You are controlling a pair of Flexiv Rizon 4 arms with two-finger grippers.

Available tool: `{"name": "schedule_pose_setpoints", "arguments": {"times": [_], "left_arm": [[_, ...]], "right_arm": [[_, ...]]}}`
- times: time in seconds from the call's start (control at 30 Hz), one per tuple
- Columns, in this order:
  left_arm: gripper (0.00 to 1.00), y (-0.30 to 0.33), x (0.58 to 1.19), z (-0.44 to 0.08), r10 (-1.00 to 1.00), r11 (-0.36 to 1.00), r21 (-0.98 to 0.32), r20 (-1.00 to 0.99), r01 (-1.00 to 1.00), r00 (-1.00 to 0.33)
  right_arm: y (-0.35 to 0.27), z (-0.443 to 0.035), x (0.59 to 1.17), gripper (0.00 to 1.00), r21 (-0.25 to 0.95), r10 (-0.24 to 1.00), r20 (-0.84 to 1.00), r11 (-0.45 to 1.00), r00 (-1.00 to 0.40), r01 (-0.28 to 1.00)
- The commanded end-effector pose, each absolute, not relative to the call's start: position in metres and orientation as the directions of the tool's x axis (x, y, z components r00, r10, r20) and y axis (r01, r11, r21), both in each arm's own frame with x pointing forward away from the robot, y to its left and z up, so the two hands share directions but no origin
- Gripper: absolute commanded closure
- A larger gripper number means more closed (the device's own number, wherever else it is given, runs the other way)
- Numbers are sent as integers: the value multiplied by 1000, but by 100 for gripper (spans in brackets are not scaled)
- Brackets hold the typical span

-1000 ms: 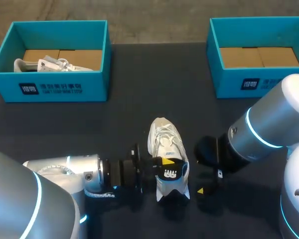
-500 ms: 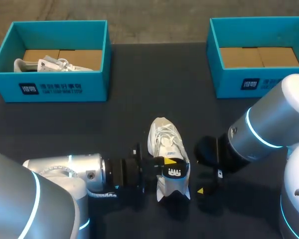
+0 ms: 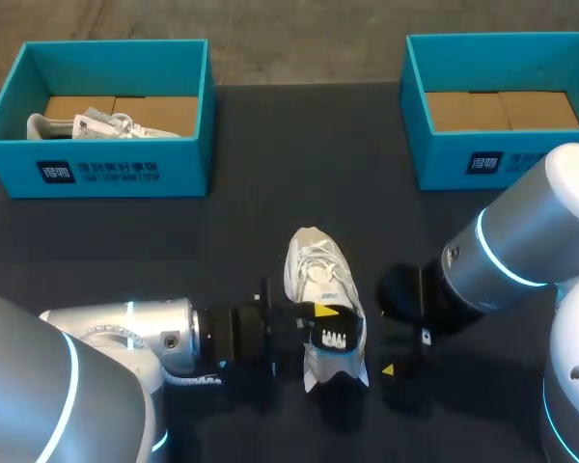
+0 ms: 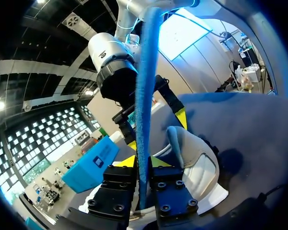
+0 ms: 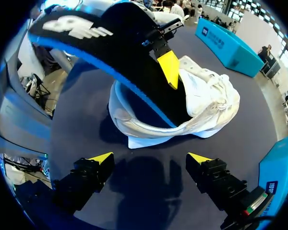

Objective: Take the shoe out of the shoebox, open the shoe tongue, remove and reinsert the insole, then place the shoe into the shoebox

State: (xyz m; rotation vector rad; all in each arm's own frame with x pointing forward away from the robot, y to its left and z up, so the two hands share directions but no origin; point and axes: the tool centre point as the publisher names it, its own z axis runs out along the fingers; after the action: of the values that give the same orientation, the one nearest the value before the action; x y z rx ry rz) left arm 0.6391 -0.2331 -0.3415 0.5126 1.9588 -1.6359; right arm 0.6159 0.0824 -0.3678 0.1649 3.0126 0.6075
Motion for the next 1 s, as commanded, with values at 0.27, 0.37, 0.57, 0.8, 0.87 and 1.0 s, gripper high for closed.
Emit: {"name": "schedule_pose_setpoints", "arguments": {"times": [0.27, 0.37, 0.57, 0.8, 0.87, 1.0], "left_arm": [[74, -230, 629, -333, -35, 204, -780, -610, 592, -792], [73, -229, 628, -330, -35, 203, -780, -609, 592, -792], [69, -229, 623, -325, -22, 206, -778, -611, 594, -792], [65, -231, 618, -322, -1, 221, -771, -613, 598, -790], [66, -232, 616, -320, 5, 214, -770, -614, 601, -789], [66, -233, 614, -317, 11, 211, -768, -616, 604, -788]], "right_arm": [[82, -368, 614, 0, 390, 119, -44, 916, -992, 92], [82, -368, 614, 0, 390, 119, -44, 916, -992, 92], [82, -368, 614, 0, 390, 119, -44, 916, -992, 92], [82, -368, 614, 0, 390, 119, -44, 916, -992, 92], [82, -368, 614, 0, 390, 119, -44, 916, -992, 92], [82, -368, 614, 0, 390, 119, -44, 916, -992, 92]]}}
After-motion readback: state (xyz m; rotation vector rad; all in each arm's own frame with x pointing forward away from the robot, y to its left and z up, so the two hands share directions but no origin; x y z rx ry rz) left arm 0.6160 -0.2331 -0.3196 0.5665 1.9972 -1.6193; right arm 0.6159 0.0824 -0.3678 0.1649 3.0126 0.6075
